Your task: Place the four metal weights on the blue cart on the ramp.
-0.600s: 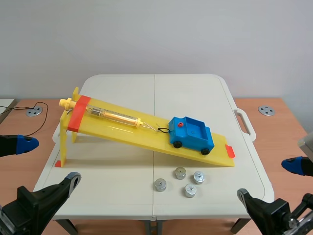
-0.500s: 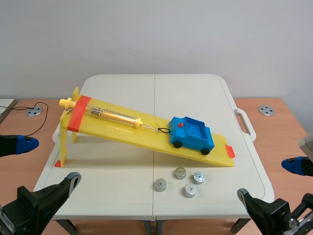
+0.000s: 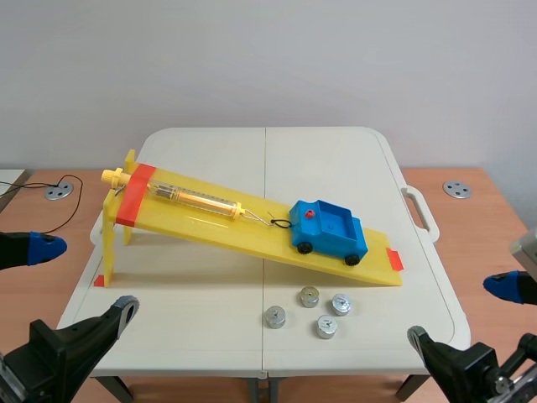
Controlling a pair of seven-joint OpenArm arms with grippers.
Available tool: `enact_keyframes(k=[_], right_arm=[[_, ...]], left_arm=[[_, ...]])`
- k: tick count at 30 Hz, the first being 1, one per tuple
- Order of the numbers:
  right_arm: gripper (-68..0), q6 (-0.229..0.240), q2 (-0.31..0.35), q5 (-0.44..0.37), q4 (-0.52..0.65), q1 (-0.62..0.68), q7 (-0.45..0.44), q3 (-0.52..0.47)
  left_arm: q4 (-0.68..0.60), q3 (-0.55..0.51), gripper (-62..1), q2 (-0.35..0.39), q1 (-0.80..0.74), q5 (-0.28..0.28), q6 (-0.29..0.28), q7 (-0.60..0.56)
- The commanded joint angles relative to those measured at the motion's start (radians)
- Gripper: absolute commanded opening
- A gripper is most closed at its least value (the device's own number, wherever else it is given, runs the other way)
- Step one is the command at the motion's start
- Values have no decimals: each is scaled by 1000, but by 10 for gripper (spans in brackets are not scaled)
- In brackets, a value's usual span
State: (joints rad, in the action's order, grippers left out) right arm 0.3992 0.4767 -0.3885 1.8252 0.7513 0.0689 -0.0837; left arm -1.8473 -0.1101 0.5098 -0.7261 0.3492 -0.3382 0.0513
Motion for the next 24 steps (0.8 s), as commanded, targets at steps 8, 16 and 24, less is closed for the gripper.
enact_keyframes(k=[8, 16, 24], right_arm=[[-14, -40, 43, -41, 96, -6, -73, -39], [-15, -40, 43, -41, 96, -6, -71, -39], [-15, -40, 43, -41, 96, -23, -46, -39]], left_arm=[[-76, -13, 14, 19, -24, 74, -17, -130], [-76, -13, 14, 19, -24, 74, -17, -129], [-76, -13, 14, -11, -24, 74, -17, -129]])
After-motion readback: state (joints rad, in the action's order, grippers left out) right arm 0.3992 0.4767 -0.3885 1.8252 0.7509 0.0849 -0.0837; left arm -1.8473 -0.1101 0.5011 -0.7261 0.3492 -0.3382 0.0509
